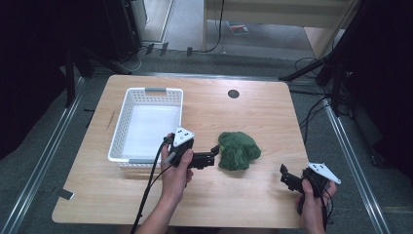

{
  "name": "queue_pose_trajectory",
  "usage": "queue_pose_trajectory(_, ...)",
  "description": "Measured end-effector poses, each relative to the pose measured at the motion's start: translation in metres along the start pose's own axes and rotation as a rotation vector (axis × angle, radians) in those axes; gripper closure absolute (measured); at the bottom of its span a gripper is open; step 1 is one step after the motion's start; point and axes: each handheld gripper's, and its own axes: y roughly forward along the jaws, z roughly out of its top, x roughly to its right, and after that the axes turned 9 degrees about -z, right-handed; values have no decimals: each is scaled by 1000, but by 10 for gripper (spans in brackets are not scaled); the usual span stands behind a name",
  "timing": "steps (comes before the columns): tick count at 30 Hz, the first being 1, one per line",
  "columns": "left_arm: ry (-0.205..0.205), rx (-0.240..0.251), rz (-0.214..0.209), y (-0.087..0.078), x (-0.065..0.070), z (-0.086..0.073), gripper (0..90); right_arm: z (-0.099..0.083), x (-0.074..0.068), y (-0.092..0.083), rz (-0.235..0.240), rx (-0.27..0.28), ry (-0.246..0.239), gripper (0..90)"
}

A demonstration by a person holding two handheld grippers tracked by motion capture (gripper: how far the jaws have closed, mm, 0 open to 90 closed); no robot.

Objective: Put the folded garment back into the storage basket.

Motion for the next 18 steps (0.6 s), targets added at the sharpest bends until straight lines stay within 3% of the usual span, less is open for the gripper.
queue_pose_trajectory(7, -5, -43, -18, 23, 7, -8, 14, 0, 0, 0, 1, 0, 1, 0)
queue_pose_trajectory(18, -18, -102, -9, 57, 17, -24, 14, 0, 0, 0, -8, -4, -1, 0)
